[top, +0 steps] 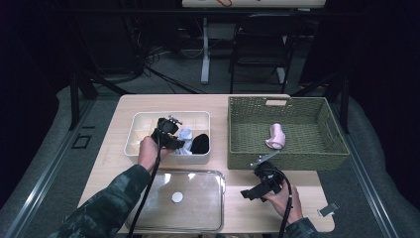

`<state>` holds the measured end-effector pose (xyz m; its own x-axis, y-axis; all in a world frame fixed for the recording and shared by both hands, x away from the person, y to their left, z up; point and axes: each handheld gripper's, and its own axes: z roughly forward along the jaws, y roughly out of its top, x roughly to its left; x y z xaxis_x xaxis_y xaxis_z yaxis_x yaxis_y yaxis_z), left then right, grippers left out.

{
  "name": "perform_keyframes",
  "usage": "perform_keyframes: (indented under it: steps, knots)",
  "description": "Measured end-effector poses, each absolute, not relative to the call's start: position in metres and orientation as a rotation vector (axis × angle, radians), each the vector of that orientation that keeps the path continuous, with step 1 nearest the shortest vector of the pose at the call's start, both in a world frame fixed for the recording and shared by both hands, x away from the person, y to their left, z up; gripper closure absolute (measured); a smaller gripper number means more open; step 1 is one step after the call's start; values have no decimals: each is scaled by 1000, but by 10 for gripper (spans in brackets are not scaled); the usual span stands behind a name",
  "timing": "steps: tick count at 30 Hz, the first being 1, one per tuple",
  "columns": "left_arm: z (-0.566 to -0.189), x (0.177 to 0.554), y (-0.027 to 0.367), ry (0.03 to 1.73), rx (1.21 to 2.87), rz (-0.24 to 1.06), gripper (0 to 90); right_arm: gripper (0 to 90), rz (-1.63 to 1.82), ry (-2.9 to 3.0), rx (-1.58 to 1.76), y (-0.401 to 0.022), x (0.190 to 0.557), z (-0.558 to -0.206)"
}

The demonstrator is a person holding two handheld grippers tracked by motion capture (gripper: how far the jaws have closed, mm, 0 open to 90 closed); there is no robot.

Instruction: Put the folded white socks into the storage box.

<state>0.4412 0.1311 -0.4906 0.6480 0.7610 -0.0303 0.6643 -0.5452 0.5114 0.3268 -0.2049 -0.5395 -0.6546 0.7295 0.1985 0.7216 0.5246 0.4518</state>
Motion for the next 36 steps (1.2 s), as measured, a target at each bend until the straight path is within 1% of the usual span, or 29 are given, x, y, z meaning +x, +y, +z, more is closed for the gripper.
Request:
perform_keyframes:
  steps: [1, 4, 9, 13, 18, 25, 26, 27, 29, 30, 32, 33, 34, 36]
  knots:
    - [-494, 444, 131, 1119, 2395, 225, 709, 0, 813, 2726, 1302, -204, 327, -540]
    - [-497, 446, 131, 1123, 2401, 197, 710, 0, 790, 2728, 1296, -205, 327, -540]
    - [-503, 451, 134, 1148, 2368, 80, 717, 0, 785, 2732, 1298, -204, 328, -542]
    - [-506, 452, 128, 1132, 2400, 61, 724, 0, 795, 2724, 1304, -205, 327, -540]
    - [-516, 459, 130, 1146, 2407, -71, 734, 0, 803, 2736, 1301, -205, 328, -538]
    - [-514, 461, 130, 1126, 2433, -76, 725, 0, 819, 2711, 1324, -204, 329, -537]
    - [-512, 460, 130, 1122, 2429, -79, 696, 0, 839, 2727, 1324, -206, 330, -536]
    - [-509, 459, 130, 1112, 2435, -71, 696, 0, 839, 2727, 1324, -206, 330, -536]
    - [-505, 456, 132, 1103, 2427, -65, 595, 0, 826, 2728, 1320, -208, 330, -534]
    - [-502, 454, 132, 1100, 2425, -60, 595, 0, 819, 2726, 1318, -209, 331, -534]
    - [-496, 451, 131, 1083, 2438, 0, 526, 0, 839, 2722, 1338, -210, 331, -535]
    - [-492, 450, 132, 1074, 2440, 1, 507, 0, 814, 2730, 1324, -211, 332, -535]
    - [-488, 450, 132, 1072, 2434, 14, 465, 0, 820, 2724, 1329, -211, 331, -534]
    - [-480, 450, 133, 1050, 2430, 46, 460, 0, 834, 2714, 1338, -211, 331, -534]
